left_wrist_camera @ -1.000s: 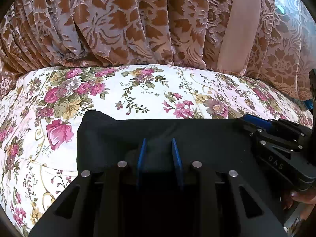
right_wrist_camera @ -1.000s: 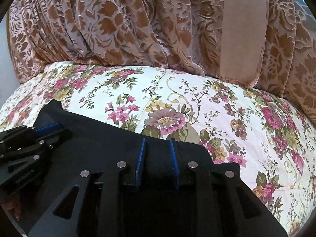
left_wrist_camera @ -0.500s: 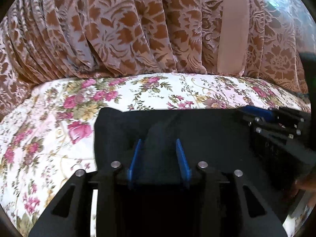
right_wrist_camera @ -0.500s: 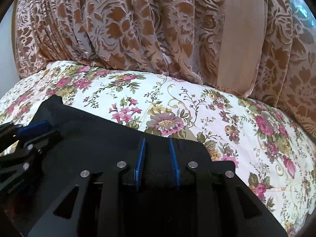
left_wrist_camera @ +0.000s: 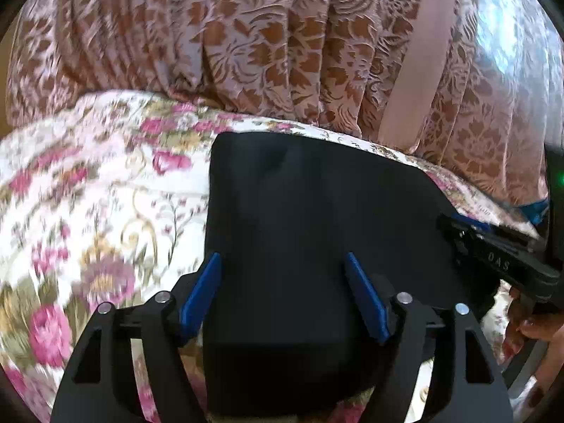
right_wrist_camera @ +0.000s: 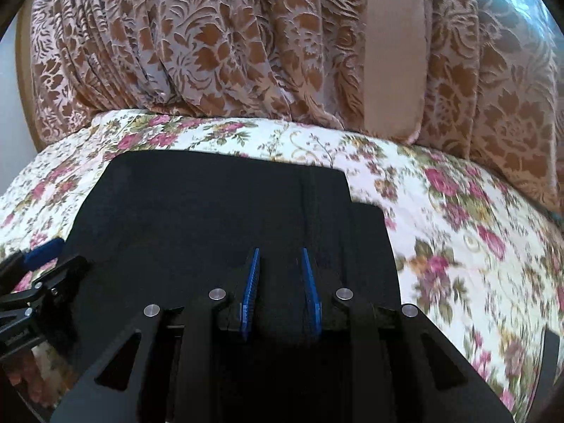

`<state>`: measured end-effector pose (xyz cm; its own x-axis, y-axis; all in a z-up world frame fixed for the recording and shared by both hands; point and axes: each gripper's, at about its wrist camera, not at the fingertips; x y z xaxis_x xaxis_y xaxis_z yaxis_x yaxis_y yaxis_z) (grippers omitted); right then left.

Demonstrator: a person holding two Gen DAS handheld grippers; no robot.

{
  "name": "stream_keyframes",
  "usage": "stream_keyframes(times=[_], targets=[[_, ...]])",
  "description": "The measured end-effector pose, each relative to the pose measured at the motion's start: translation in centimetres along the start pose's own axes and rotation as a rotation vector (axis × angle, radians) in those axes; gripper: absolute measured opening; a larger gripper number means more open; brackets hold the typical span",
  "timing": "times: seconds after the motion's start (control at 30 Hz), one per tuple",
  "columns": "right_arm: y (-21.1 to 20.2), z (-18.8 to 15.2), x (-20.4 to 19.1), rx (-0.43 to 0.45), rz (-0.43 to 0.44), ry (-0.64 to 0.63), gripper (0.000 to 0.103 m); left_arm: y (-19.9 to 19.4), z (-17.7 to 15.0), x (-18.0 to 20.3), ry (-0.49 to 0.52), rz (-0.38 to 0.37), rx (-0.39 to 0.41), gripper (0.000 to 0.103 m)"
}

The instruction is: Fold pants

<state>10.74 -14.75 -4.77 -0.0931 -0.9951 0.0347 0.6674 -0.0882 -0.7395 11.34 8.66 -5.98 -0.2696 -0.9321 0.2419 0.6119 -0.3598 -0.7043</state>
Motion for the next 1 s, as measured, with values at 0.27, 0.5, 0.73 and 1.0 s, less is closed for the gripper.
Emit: stream_keyframes(times=[0.27,0.5,0.73,1.0], targets=[[-1.9,-2.9,-0.2,-0.003,-0.004,0.003,0.023,-0.8,-2.3,-1.6,-0.104,-0.081,-0.024,0.081],[-3.5,-4.4,-0.3,-0.01,0.017,0.007,0.023,-1.4,-3.5,-1.8,-0.11,-0.117,-0.038,0.083],[-5.2,-3.6,0.4,-0.008,0.041,0.039,0.039,-2.2,-3.1,-2.1,-0.096,-0.136,-0.019,0.087],[-5.4,-2.3,2.2,-0.025,-0.007,0.06,0.065,-2.2,-0.9,-1.9,-0.072,-0.114,0.006,0.089]])
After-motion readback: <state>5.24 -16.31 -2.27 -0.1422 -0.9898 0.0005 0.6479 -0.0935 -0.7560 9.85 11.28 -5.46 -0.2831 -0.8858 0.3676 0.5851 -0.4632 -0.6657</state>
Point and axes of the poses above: each gripper's, at about its wrist camera, not at the fingertips, and y roughly the way its jaws point, x to its right, z to its top, and after that the axes turned 6 degrees about -x, right-handed
